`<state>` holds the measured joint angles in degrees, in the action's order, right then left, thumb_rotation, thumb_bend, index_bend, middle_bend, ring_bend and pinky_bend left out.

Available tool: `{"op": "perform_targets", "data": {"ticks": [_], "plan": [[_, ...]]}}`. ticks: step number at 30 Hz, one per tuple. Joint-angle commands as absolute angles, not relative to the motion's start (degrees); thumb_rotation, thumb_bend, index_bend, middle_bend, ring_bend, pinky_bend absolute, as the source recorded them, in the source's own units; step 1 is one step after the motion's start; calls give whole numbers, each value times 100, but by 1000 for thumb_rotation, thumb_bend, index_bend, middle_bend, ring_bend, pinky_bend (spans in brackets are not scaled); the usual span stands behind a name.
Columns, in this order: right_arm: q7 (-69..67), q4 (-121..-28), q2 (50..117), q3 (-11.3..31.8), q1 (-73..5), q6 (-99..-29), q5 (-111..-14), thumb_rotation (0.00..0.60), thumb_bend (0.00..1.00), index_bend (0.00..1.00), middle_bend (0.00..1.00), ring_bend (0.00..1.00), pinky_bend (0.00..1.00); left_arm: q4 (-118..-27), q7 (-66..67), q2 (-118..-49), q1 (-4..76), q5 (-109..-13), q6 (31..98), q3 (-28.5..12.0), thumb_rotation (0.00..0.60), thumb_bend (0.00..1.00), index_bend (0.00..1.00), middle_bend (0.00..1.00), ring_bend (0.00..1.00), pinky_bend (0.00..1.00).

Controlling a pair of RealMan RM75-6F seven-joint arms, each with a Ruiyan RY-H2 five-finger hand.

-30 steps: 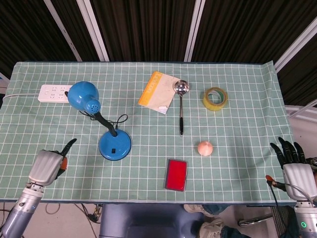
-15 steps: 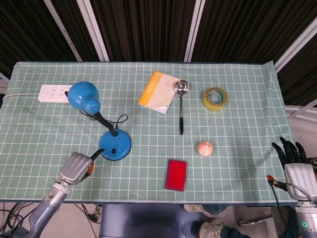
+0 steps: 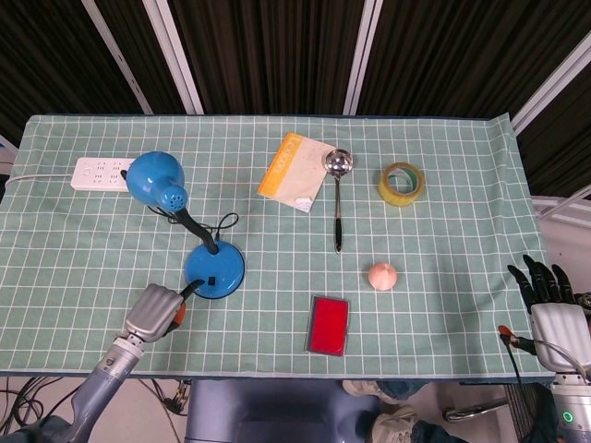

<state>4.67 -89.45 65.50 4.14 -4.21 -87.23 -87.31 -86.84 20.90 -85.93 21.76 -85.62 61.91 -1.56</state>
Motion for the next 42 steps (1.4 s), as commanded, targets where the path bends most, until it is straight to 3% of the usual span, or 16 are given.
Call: {"op": "perform_targets", "data": {"ticks": [1,25,42], "plan": [[478,-8946,6549,411,-421,-8724,-8738,600,169,125,37,57,0,-8636,2118,-8654,2205,-8469,6153,-182,600,802,190,792,784,910],[525,-8977,6544,426,-424,-8683,-8678,600,167,126,37,57,0,-8559,2467,-8890,2422,-8235,6027,-135,600,802,193,793,784,910],[530,-8973,6551,426,-429,-8686,-8697,600,168,126,37,57,0,-8655,2740,-8869,2442,-8165,6118,-25,600,798,253,787,780,908]]}}
